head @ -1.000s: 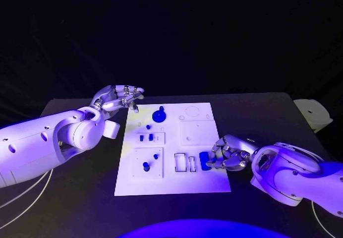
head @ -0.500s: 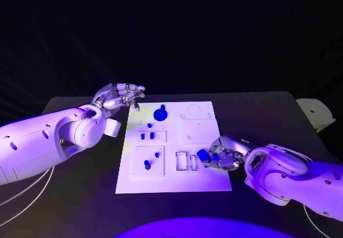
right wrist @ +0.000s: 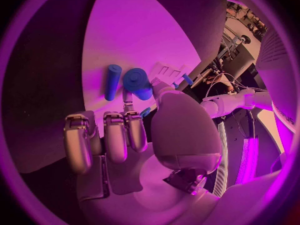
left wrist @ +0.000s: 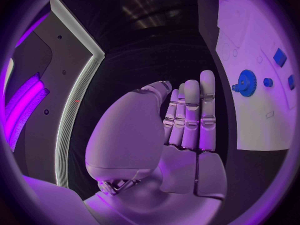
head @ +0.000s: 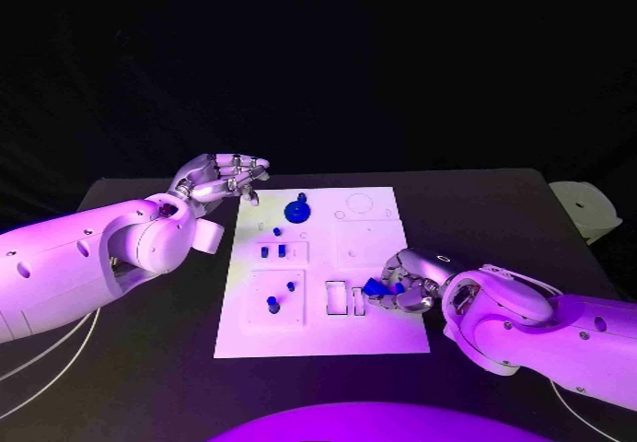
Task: Assemble the parts on the task board
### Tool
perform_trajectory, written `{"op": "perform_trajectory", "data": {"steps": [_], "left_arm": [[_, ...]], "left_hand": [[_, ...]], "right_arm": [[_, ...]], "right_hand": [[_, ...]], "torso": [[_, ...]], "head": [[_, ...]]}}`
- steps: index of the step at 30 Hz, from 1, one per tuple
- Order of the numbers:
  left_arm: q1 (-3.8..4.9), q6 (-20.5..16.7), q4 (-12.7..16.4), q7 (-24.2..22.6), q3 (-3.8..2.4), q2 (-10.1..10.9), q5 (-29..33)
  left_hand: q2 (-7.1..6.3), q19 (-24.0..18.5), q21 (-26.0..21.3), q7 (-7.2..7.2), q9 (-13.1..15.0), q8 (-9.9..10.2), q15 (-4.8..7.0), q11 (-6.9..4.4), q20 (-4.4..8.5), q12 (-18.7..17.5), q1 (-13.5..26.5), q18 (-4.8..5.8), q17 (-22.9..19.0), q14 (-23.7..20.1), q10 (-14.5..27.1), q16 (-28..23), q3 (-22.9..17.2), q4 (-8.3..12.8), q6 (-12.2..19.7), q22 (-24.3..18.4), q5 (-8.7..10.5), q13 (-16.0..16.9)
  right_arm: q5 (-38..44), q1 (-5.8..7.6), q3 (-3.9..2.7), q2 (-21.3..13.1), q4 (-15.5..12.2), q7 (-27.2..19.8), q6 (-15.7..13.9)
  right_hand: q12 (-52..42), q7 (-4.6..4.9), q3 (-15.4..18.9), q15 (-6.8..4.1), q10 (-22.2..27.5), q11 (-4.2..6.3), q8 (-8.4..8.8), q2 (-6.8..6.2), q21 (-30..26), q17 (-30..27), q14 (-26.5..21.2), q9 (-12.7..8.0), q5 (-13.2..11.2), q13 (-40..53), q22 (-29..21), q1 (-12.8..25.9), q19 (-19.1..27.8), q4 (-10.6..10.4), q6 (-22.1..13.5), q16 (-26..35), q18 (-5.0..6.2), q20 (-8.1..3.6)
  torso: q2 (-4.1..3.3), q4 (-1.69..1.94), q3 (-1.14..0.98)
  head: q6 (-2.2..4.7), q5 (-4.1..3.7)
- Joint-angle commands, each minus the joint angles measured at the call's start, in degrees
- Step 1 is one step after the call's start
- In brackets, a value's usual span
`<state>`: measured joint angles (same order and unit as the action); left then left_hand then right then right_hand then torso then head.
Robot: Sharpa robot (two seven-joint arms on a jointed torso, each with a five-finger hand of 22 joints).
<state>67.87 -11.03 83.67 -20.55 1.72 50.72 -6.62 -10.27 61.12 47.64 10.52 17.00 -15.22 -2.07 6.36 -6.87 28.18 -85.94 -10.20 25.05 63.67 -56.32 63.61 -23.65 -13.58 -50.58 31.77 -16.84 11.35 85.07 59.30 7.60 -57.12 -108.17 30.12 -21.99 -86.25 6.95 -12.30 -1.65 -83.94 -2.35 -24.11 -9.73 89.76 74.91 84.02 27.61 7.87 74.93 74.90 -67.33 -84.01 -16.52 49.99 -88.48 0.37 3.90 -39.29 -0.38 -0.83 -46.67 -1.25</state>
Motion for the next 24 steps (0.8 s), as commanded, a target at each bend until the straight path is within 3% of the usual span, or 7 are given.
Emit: {"op": "perform_trajectory", "data": {"steps": [1, 7, 13, 24], "left_arm": [[0.00, 1.20, 0.22, -0.05, -0.04, -0.03, 0.26], [0.00, 1.30, 0.25, 0.06, -0.03, -0.04, 0.26], [0.00, 1.26, 0.25, 0.11, -0.03, -0.02, 0.24], [0.00, 1.31, 0.23, 0.11, -0.03, -0.18, 0.24]], "left_hand": [[0.06, 0.09, -0.27, -0.01, -0.08, -0.29, 0.19, -0.07, 0.00, 0.20, 0.57, -0.38, -0.05, -0.38, 0.51, -0.24, -0.30, -0.05, 0.40, -0.05, -0.28, 0.05], [0.03, 0.10, -0.30, 0.01, -0.08, -0.30, 0.18, -0.05, 0.00, 0.26, 0.69, -0.37, -0.07, -0.40, 0.57, -0.23, -0.35, -0.06, 0.44, -0.06, -0.27, 0.06], [0.00, 0.10, -0.32, -0.01, -0.09, -0.30, 0.19, -0.06, 0.00, 0.29, 0.65, -0.38, -0.08, -0.41, 0.63, -0.23, -0.42, 0.02, 0.48, -0.07, -0.30, 0.06], [0.00, 0.10, -0.32, -0.01, -0.09, -0.30, 0.19, -0.06, 0.00, 0.29, 0.65, -0.38, -0.08, -0.41, 0.63, -0.23, -0.42, 0.02, 0.48, -0.07, -0.30, 0.06]], "right_arm": [[2.13, -0.32, 0.18, 0.38, 0.42, 1.02, 1.07], [3.15, -0.35, 0.18, 0.58, 0.37, 1.19, 0.40], [3.58, -0.32, 0.16, 0.10, -1.26, 1.28, -1.91], [0.23, 1.25, -0.13, -0.38, -4.81, 0.77, -7.62]], "right_hand": [[-0.06, -0.42, 0.40, -0.34, -3.56, 0.36, -0.18, 0.50, 0.24, 10.53, 5.11, -0.12, -0.35, 11.94, 15.10, -0.22, -5.99, 0.16, 0.38, -0.26, -0.37, 0.08], [-0.08, -0.85, -0.75, -0.71, -3.62, 0.78, -1.46, 1.50, 0.24, 10.46, 5.10, 0.06, 0.13, 11.97, 15.10, -3.62, -5.99, 1.27, 1.25, -0.24, -0.37, -0.24], [-0.39, -1.91, -3.83, -1.44, -3.90, 1.69, -2.73, 2.97, 0.24, 10.66, 5.14, 0.33, 0.97, 12.23, 15.10, -6.67, -5.99, 2.68, 3.25, -0.29, -0.37, -0.83], [-1.10, -3.07, -6.16, -2.37, -4.48, 2.74, -4.21, 3.66, 0.24, 11.21, 5.26, 1.09, 2.25, 12.85, 15.10, -4.17, -5.99, 0.81, 5.48, -0.44, -0.37, -1.72]], "torso": [[0.04, -0.03, 0.07], [0.05, -0.04, 0.00], [0.07, -0.01, 0.02], [0.04, -0.03, 0.01]], "head": [[-0.06, -0.06], [-0.05, -0.04], [0.00, -0.11], [0.13, -0.22]]}}
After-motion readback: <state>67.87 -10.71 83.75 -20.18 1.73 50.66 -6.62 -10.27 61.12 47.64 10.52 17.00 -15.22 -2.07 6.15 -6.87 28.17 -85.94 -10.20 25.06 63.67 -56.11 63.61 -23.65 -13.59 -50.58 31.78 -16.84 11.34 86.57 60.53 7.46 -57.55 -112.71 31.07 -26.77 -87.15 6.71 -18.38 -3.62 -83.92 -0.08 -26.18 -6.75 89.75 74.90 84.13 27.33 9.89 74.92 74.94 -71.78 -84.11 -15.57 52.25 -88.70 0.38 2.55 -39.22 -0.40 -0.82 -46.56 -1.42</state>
